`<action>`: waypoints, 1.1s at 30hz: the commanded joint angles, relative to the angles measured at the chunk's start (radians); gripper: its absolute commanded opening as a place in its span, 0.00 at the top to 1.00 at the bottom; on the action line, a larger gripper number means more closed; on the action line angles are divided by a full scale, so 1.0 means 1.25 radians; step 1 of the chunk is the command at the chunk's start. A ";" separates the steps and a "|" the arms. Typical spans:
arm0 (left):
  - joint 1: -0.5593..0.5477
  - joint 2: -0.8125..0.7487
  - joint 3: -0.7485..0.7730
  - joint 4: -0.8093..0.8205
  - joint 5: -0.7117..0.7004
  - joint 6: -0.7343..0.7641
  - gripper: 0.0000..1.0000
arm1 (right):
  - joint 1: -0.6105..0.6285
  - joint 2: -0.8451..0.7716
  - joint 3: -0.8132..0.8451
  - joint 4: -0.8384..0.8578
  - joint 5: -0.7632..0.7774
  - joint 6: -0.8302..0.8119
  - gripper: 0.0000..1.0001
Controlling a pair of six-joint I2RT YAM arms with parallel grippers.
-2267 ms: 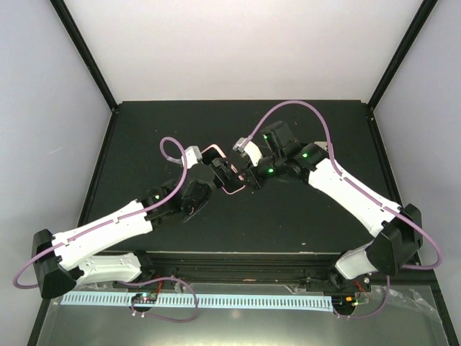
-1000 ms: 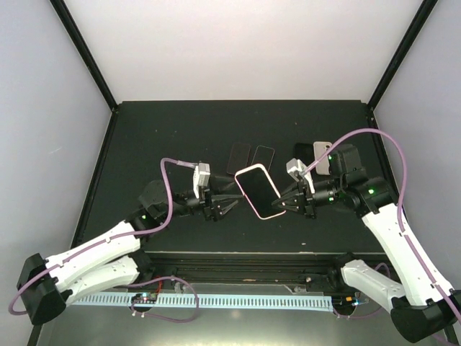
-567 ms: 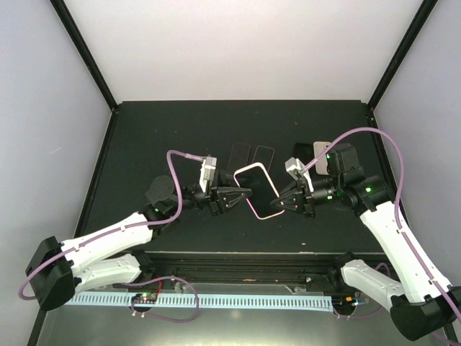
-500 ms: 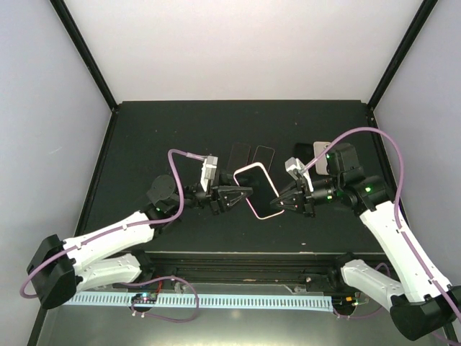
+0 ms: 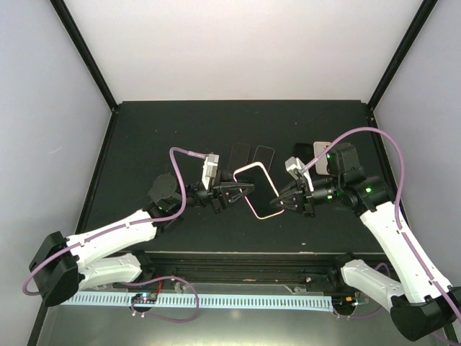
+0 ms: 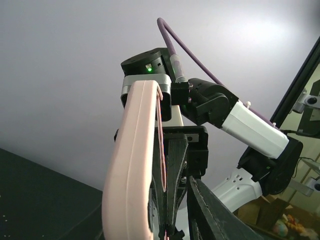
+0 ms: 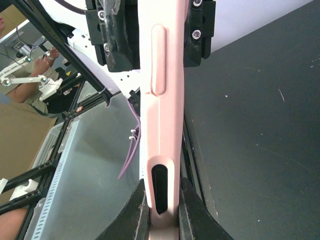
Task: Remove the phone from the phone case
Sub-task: Pick up the phone at the center of the board.
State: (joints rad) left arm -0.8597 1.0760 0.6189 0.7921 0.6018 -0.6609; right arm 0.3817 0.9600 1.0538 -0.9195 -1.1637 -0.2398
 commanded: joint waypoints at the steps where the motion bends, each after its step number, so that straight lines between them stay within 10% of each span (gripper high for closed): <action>1: -0.009 0.002 0.026 0.052 0.021 -0.004 0.72 | -0.002 -0.010 -0.001 0.052 -0.015 0.020 0.99; 23: -0.008 -0.007 0.042 -0.015 0.028 0.020 0.93 | -0.003 0.007 0.006 0.080 -0.016 0.051 0.98; 33: 0.058 -0.076 0.132 -0.239 0.117 0.073 0.98 | -0.002 0.021 0.106 -0.104 0.057 -0.142 0.48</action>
State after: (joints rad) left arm -0.8330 1.0470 0.6750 0.6037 0.6437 -0.6350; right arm 0.3809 0.9874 1.1030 -0.9348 -1.1442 -0.2657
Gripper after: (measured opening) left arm 0.127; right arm 0.452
